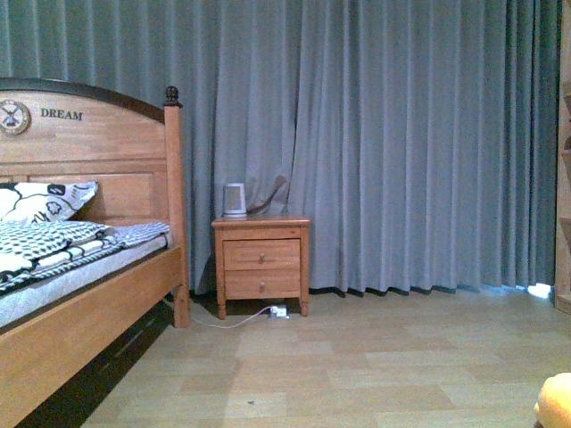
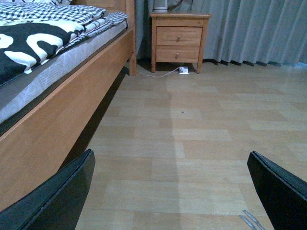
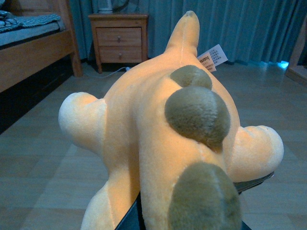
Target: Put away toys
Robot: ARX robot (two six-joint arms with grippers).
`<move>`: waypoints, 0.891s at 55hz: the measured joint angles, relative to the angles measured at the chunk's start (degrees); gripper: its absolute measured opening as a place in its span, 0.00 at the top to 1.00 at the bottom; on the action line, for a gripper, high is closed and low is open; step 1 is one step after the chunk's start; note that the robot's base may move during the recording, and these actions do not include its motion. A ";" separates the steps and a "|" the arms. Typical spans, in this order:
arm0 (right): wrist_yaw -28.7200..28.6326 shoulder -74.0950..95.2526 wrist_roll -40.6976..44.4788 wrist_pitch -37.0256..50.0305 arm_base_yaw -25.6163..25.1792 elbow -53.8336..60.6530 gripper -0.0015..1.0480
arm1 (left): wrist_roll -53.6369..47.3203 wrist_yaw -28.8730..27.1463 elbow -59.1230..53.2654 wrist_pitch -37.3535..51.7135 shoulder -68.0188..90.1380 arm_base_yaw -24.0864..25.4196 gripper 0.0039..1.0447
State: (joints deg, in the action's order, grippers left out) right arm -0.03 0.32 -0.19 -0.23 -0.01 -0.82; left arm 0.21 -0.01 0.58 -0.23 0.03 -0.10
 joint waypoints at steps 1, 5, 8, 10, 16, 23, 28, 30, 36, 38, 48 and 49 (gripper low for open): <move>0.02 0.00 0.00 0.00 0.00 0.00 0.94 | 0.00 0.00 0.00 0.00 0.00 0.00 0.06; 0.04 0.00 0.02 0.00 0.00 0.00 0.94 | 0.00 0.02 0.00 0.00 0.00 0.00 0.06; 0.02 0.00 0.02 0.00 0.00 0.00 0.94 | 0.00 0.02 0.00 0.00 0.00 0.00 0.06; 0.02 0.00 0.00 0.00 0.02 0.00 0.94 | 0.00 0.02 0.00 0.00 0.00 0.00 0.06; 0.00 0.00 0.00 0.00 0.02 0.00 0.94 | 0.00 0.00 0.00 0.00 0.00 0.00 0.06; 0.02 0.00 0.02 0.00 0.02 0.00 0.94 | 0.00 0.00 0.00 0.00 0.02 0.00 0.06; 0.02 0.00 0.00 0.00 0.02 0.00 0.94 | 0.00 0.04 0.00 0.00 0.00 0.00 0.06; 0.02 0.00 0.00 0.00 0.02 0.00 0.94 | 0.00 0.04 0.00 0.00 0.02 0.00 0.06; 0.02 0.00 0.02 0.00 0.02 0.00 0.94 | -0.02 0.00 0.00 0.00 0.02 0.02 0.06; 0.02 0.00 0.00 0.00 0.02 0.00 0.94 | -0.02 0.02 0.00 0.00 0.02 0.02 0.06; 0.02 0.00 0.02 0.00 0.02 0.00 0.94 | 0.00 0.07 0.00 0.00 0.02 0.02 0.06; 0.02 0.00 0.00 0.00 0.02 0.00 0.94 | -0.02 0.04 0.00 0.00 0.02 0.02 0.06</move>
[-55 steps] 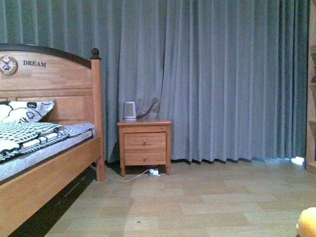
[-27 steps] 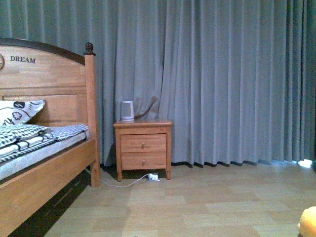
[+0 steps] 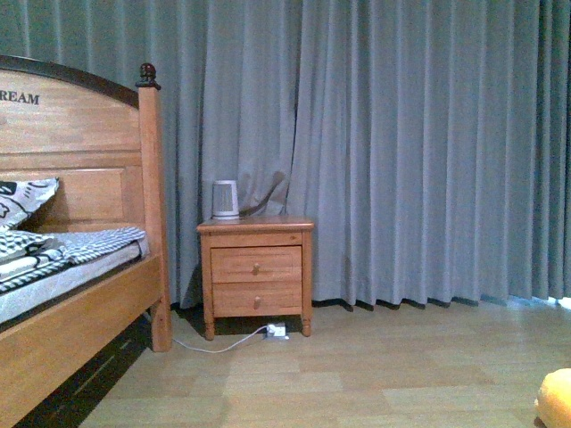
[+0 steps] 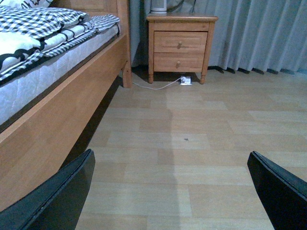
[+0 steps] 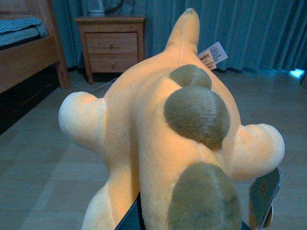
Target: Put away toys
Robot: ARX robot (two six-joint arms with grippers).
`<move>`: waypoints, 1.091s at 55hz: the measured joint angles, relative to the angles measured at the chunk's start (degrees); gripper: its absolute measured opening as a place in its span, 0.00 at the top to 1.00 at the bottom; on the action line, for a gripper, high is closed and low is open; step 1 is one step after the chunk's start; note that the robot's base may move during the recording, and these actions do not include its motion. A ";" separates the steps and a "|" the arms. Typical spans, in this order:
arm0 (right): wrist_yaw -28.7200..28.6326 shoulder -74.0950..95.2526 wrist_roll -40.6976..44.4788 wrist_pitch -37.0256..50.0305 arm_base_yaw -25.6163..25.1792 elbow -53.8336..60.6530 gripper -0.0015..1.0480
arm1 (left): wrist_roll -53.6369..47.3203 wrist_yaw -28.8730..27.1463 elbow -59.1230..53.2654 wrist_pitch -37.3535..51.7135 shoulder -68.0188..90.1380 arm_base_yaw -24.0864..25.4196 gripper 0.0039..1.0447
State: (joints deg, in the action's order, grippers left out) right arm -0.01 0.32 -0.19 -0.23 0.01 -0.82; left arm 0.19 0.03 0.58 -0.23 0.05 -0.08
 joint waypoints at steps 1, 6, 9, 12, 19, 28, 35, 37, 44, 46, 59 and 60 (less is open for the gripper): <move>0.00 0.00 0.02 0.00 0.00 0.00 0.94 | 0.02 -0.02 0.00 0.00 0.00 0.00 0.06; 0.00 0.00 0.00 0.00 0.00 0.00 0.94 | 0.02 -0.02 0.00 0.00 -0.02 0.00 0.06; 0.00 0.00 0.02 0.00 0.00 0.00 0.94 | 0.02 -0.02 0.00 0.00 0.00 0.00 0.06; -0.02 0.00 0.00 0.00 0.00 0.00 0.94 | 0.02 -0.02 0.00 0.00 0.00 0.00 0.06; 0.00 0.00 0.02 0.00 0.00 0.00 0.94 | 0.02 0.00 0.00 0.00 0.00 0.00 0.06; 0.00 0.00 0.00 0.00 0.00 0.00 0.94 | 0.02 -0.04 0.00 0.00 -0.02 0.00 0.06; 0.00 0.00 0.00 0.00 0.00 0.00 0.94 | 0.02 0.00 0.00 0.00 0.00 0.00 0.06; 0.00 0.00 0.02 0.00 0.00 0.00 0.94 | 0.02 -0.04 0.00 0.00 -0.02 0.00 0.06; 0.00 0.00 0.00 0.00 0.00 0.00 0.94 | 0.02 0.00 0.00 0.00 -0.02 0.00 0.06; -0.02 -0.02 0.00 0.00 0.00 0.00 0.94 | 0.02 -0.04 0.00 0.00 -0.02 0.00 0.06; 0.00 0.00 0.00 0.00 0.00 0.00 0.94 | 0.00 0.07 0.00 0.00 -0.02 0.00 0.06; 0.00 0.00 0.02 0.00 0.00 0.00 0.94 | 0.02 -0.02 0.00 0.00 -0.02 0.00 0.06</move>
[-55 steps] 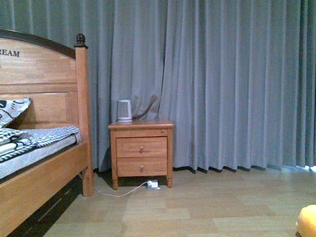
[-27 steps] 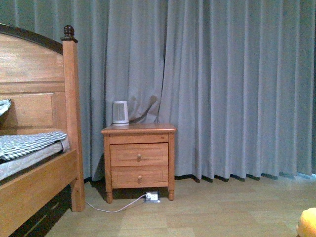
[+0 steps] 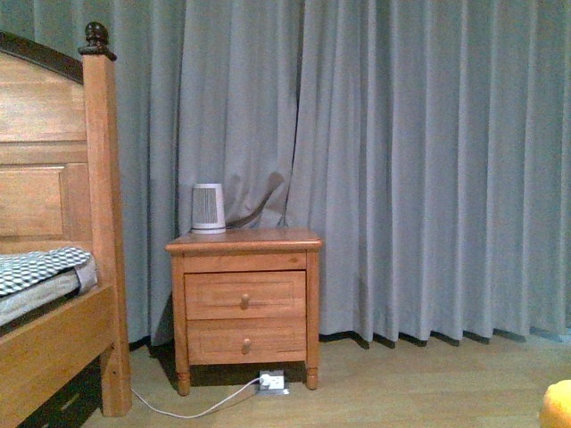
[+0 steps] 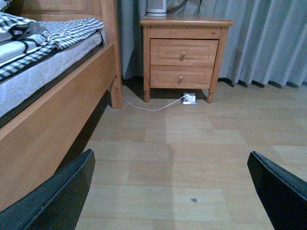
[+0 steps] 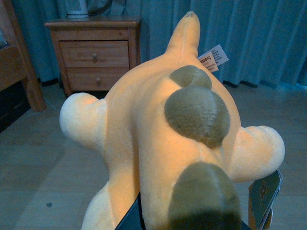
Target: Put away toys
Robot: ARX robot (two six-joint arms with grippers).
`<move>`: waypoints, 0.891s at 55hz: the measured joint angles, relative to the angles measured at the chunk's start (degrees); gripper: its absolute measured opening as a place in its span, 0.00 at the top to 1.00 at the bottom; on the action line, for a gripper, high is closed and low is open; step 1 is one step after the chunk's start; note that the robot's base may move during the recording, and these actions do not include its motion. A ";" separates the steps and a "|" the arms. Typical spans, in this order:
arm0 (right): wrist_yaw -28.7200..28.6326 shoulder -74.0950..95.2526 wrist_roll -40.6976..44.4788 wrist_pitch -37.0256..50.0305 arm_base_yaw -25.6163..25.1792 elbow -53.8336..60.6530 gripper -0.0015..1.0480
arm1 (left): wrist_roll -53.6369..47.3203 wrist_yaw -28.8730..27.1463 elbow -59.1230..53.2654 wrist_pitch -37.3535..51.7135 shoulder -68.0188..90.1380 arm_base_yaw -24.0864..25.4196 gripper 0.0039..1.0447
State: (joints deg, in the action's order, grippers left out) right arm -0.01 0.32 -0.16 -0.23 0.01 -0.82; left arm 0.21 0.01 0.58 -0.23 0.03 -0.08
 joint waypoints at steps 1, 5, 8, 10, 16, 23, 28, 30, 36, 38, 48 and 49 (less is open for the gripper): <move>0.00 0.00 0.00 0.00 0.00 0.00 0.94 | 0.00 -0.02 0.00 0.00 0.00 0.00 0.06; 0.00 0.00 -0.02 0.00 0.00 0.00 0.94 | 0.00 0.00 0.00 0.00 0.00 0.00 0.06; 0.02 0.00 -0.02 0.00 0.00 0.00 0.94 | 0.00 0.00 0.00 0.00 0.02 0.00 0.06; 0.00 0.00 0.00 0.00 0.00 0.00 0.94 | 0.00 0.00 0.00 0.00 0.00 0.00 0.06; 0.00 0.00 -0.02 0.00 0.00 0.00 0.94 | 0.00 -0.02 0.00 0.00 0.00 0.00 0.06; 0.00 0.00 -0.02 0.00 0.00 0.00 0.94 | 0.00 0.00 0.00 0.00 0.02 0.00 0.06; 0.00 0.00 0.00 0.00 0.00 0.00 0.94 | 0.00 -0.02 0.00 0.00 0.02 0.00 0.06; 0.00 0.00 0.00 0.00 0.00 0.00 0.94 | 0.00 0.00 0.00 0.00 0.00 0.00 0.06; 0.00 0.00 -0.02 0.00 0.00 0.00 0.94 | 0.00 -0.02 0.00 0.00 0.00 0.00 0.06; 0.00 0.00 -0.02 0.00 0.00 0.00 0.94 | 0.00 0.00 0.00 0.00 0.00 0.00 0.06; 0.00 0.00 -0.02 0.00 0.00 0.00 0.94 | 0.00 0.00 0.00 0.00 0.00 0.00 0.06; 0.00 0.00 0.00 0.00 0.00 0.00 0.94 | 0.00 0.00 0.00 0.00 0.00 0.00 0.06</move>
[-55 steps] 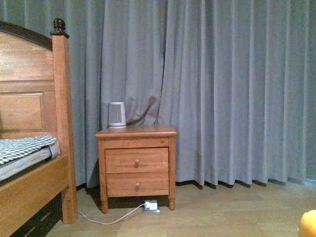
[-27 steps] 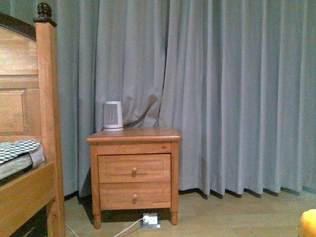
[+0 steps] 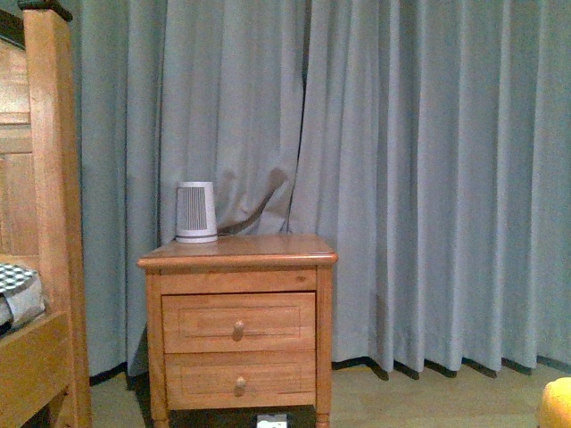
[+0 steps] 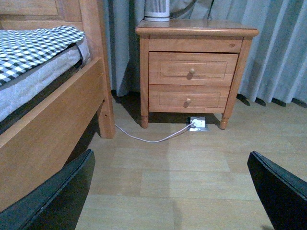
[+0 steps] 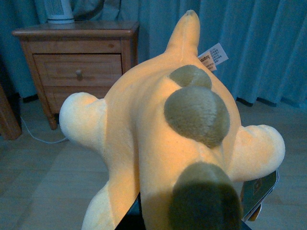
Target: Put away toys
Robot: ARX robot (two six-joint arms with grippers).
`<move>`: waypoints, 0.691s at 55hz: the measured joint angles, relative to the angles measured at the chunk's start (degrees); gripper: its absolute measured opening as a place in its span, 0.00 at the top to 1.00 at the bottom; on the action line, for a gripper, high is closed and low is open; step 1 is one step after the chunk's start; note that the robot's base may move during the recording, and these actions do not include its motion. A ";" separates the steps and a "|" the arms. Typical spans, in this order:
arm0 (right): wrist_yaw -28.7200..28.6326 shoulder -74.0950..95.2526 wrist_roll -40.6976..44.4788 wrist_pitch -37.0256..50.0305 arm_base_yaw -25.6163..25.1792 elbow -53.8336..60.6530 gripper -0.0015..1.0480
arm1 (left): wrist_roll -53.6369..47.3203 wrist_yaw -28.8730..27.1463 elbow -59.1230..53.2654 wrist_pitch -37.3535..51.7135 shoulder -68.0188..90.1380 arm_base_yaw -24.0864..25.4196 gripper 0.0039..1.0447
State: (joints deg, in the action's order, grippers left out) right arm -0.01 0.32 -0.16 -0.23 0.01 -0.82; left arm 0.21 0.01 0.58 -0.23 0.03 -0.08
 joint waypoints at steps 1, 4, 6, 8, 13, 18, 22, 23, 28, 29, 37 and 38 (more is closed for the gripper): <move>0.00 0.00 0.00 0.00 0.00 0.00 0.94 | 0.00 0.00 0.00 0.00 0.00 0.00 0.06; 0.00 0.00 -0.02 0.00 0.00 0.00 0.94 | 0.00 0.02 0.00 0.00 0.00 0.00 0.06; 0.00 0.00 -0.02 0.00 0.00 0.00 0.94 | 0.00 0.00 0.00 0.00 0.00 0.00 0.06; -0.02 0.00 0.00 0.00 0.00 0.00 0.94 | 0.00 0.00 0.00 0.00 0.02 0.00 0.06; 0.00 0.00 0.00 0.00 0.00 0.00 0.94 | 0.00 0.02 0.00 0.00 0.00 0.00 0.06; 0.00 0.00 -0.02 0.00 0.00 0.00 0.94 | 0.00 0.00 0.00 0.00 0.00 0.00 0.06; -0.02 0.00 0.00 0.00 0.00 0.00 0.94 | 0.00 0.00 0.00 0.00 0.00 0.00 0.06; 0.00 0.00 -0.02 0.00 0.00 0.00 0.94 | 0.00 0.00 0.00 0.00 0.00 0.00 0.06; 0.00 0.00 -0.02 0.00 0.00 0.00 0.94 | 0.00 0.00 0.00 0.00 0.00 0.00 0.06; 0.00 0.00 -0.02 0.00 0.00 0.00 0.94 | 0.00 0.00 0.00 0.00 0.00 0.00 0.06; 0.00 0.00 -0.02 0.00 0.00 0.00 0.94 | 0.00 0.00 0.00 0.00 0.00 0.00 0.06; 0.00 0.00 -0.02 0.00 0.00 0.00 0.94 | 0.00 0.00 0.00 0.00 0.00 0.00 0.06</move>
State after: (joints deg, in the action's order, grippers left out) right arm -0.01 0.32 -0.19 -0.23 0.01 -0.82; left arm 0.21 0.01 0.58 -0.23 0.03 -0.08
